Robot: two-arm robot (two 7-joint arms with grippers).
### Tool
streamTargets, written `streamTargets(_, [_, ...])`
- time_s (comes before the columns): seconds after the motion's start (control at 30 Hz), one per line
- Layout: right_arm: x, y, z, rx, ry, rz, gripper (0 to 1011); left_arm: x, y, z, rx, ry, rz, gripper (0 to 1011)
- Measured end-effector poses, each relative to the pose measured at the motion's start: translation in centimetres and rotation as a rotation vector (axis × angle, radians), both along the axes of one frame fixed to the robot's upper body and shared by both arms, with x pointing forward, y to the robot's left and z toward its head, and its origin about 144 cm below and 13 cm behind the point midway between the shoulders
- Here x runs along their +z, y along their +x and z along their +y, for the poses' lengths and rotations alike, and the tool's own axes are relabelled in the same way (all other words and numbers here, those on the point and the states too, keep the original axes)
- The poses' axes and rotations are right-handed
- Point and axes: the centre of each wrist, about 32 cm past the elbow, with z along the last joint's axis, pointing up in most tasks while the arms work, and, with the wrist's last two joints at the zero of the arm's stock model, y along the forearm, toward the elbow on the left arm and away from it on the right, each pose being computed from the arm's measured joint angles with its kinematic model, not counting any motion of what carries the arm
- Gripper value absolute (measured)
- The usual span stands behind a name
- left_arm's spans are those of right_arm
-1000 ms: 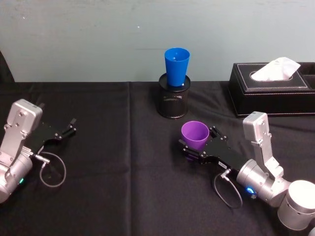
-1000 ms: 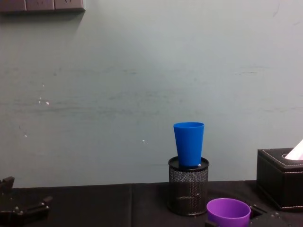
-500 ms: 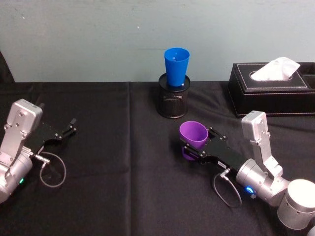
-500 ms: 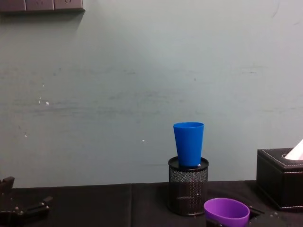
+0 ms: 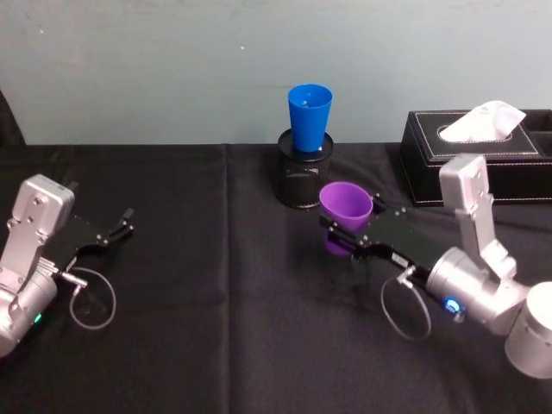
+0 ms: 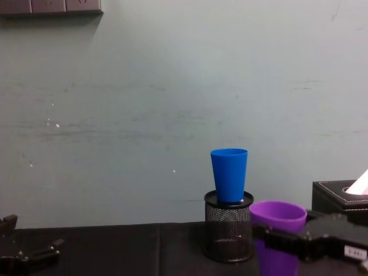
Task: Pick up one cup with a gripper and tap it against the other cup.
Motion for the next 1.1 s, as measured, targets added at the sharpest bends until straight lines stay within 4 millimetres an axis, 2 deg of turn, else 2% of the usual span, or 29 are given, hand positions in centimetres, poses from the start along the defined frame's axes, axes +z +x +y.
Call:
streamTargets(0.27, [3.5, 0.1, -0.2, 0.002, 0.012, 0.025, 730, 0.0, 0.0, 0.0, 0.0, 0.0, 0.0, 1000])
streamTargets(0.37, [4.0, 0.1, -0.1, 0.002, 0.013, 0.025, 730, 0.0, 0.0, 0.0, 0.0, 0.0, 0.0, 1000])
streamTargets(1.1, [3.9, 0.1, -0.1, 0.002, 0.013, 0.026, 730, 0.0, 0.0, 0.0, 0.0, 0.0, 0.0, 1000])
